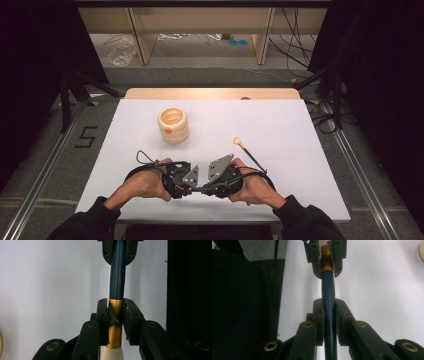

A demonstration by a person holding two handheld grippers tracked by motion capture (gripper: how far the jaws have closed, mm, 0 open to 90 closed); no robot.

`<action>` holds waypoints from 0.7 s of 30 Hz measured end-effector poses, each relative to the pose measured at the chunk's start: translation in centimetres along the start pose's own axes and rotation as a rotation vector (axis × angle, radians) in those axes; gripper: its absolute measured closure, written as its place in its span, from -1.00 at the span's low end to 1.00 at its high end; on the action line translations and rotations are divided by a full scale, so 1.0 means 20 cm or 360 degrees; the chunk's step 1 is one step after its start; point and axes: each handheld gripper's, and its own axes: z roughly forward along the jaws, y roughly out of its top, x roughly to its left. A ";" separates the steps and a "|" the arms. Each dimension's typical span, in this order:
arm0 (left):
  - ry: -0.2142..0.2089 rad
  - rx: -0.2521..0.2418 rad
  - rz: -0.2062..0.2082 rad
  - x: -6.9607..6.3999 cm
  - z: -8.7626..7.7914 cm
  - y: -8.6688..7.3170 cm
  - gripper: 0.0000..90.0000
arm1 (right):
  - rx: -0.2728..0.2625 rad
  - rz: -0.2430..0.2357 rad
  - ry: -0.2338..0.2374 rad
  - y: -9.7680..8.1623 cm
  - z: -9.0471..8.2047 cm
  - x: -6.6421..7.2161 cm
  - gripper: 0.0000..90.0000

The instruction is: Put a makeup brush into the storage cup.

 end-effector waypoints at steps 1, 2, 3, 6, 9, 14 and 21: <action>0.0004 0.0005 0.0019 0.00 0.00 0.00 0.70 | 0.0001 -0.0004 -0.0002 0.00 0.00 0.00 0.80; -0.0004 0.0009 0.0023 0.00 0.00 0.00 0.70 | -0.0001 -0.0005 0.0003 0.00 0.00 0.00 0.80; -0.0012 0.0004 0.0024 0.00 -0.01 0.00 0.70 | -0.0003 -0.0006 0.0004 0.00 0.00 0.00 0.80; -0.0017 0.0004 0.0005 0.01 -0.01 -0.01 0.69 | -0.0007 -0.0009 0.0001 0.00 0.00 0.00 0.80; -0.0013 0.0005 0.0028 0.01 -0.02 -0.02 0.69 | -0.0017 -0.0013 0.0005 0.00 -0.01 0.00 0.80; 0.0011 0.0043 0.0047 0.00 -0.03 0.00 0.70 | 0.0008 -0.0038 -0.0008 0.00 0.00 0.00 0.80; 0.0026 0.0050 0.0044 -0.02 -0.02 0.03 0.71 | 0.0031 -0.0048 -0.0026 0.01 0.02 0.01 0.78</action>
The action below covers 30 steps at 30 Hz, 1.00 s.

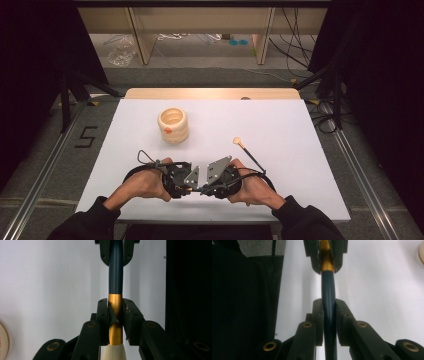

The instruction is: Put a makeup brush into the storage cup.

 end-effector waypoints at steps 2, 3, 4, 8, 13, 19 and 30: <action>-0.0008 -0.0002 0.0025 0.00 0.00 0.02 0.71 | -0.0005 -0.0009 -0.0003 0.01 0.01 0.00 0.77; -0.0006 -0.0007 0.0041 0.00 0.00 0.02 0.71 | -0.0003 -0.0011 0.0000 0.01 0.01 0.01 0.77; -0.0017 -0.0079 -0.0040 -0.02 0.02 0.03 0.71 | -0.0010 -0.0013 0.0004 0.01 0.02 0.01 0.77; 0.0002 -0.0029 0.0014 -0.01 -0.01 0.03 0.70 | -0.0014 -0.0017 -0.0001 0.01 0.01 0.01 0.77; 0.0008 -0.0055 -0.0004 0.00 -0.02 0.02 0.70 | -0.0014 0.0001 0.0006 0.00 0.01 0.00 0.77; 0.0004 -0.0072 -0.0016 0.00 -0.02 0.02 0.69 | -0.0018 0.0001 0.0010 0.00 0.00 0.00 0.77; 0.0164 -0.0264 -0.0145 0.05 -0.14 -0.05 0.39 | -0.0012 0.0027 -0.0070 -0.04 -0.03 -0.04 0.77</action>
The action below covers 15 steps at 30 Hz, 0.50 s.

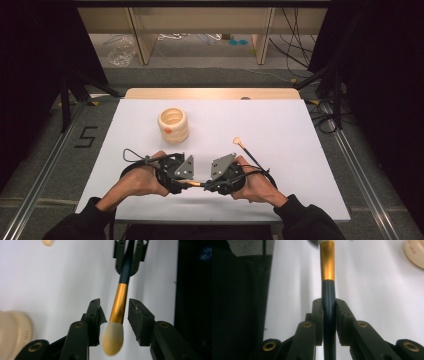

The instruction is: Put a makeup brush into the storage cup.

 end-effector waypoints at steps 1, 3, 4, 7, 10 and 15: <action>0.0034 -0.0028 -0.0050 0.00 -0.02 -0.01 0.39 | 0.0005 0.0023 -0.0007 0.00 -0.01 0.00 0.78; 0.0111 -0.0073 -0.0109 0.01 -0.06 -0.03 0.35 | -0.0012 0.0040 -0.0037 -0.02 -0.02 -0.02 0.77; 0.0124 -0.0092 -0.0132 0.02 -0.07 -0.04 0.33 | -0.0022 0.0056 -0.0044 -0.02 -0.03 -0.03 0.77; 0.0178 -0.0149 -0.0203 0.03 -0.09 -0.06 0.28 | -0.0066 0.0110 -0.0105 -0.03 -0.05 -0.05 0.77; 0.0262 -0.0236 -0.0327 0.04 -0.12 -0.08 0.18 | -0.0111 0.0163 -0.0161 -0.04 -0.07 -0.08 0.77; 0.0329 -0.0375 -0.0531 0.07 -0.15 -0.13 0.11 | -0.0230 0.0228 -0.0286 -0.05 -0.12 -0.11 0.77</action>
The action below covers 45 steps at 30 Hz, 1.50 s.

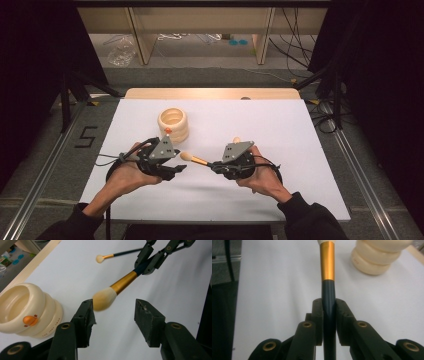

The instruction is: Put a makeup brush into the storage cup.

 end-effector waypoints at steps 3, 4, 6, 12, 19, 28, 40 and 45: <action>0.0007 -0.0060 -0.0094 0.02 -0.01 -0.01 0.06 | -0.0067 0.0026 -0.0062 0.00 -0.02 -0.02 0.77; 0.0000 -0.0076 -0.0124 0.02 -0.02 -0.02 0.05 | -0.0080 0.0025 -0.0072 0.00 -0.03 -0.03 0.77; 0.0004 -0.0110 -0.0191 0.02 -0.01 -0.04 0.03 | -0.0120 0.0042 -0.0095 0.00 -0.05 -0.03 0.77; -0.0035 -0.0163 -0.0318 0.01 0.02 -0.07 -0.01 | -0.0232 0.0055 -0.0121 0.02 -0.07 -0.03 0.77; -0.0050 -0.0262 -0.0403 -0.01 0.05 -0.06 -0.02 | -0.0320 0.0038 -0.0116 0.03 -0.08 -0.01 0.77; -0.0084 -0.0290 -0.0435 -0.01 0.05 -0.04 -0.01 | -0.0367 0.0020 -0.0099 0.05 -0.08 0.02 0.77; -0.0100 -0.0366 -0.0477 0.00 0.05 -0.02 0.02 | -0.0423 0.0011 -0.0105 0.06 -0.08 0.03 0.77; -0.0110 -0.0388 -0.0499 0.00 0.05 -0.01 0.03 | -0.0447 0.0005 -0.0117 0.07 -0.08 0.04 0.77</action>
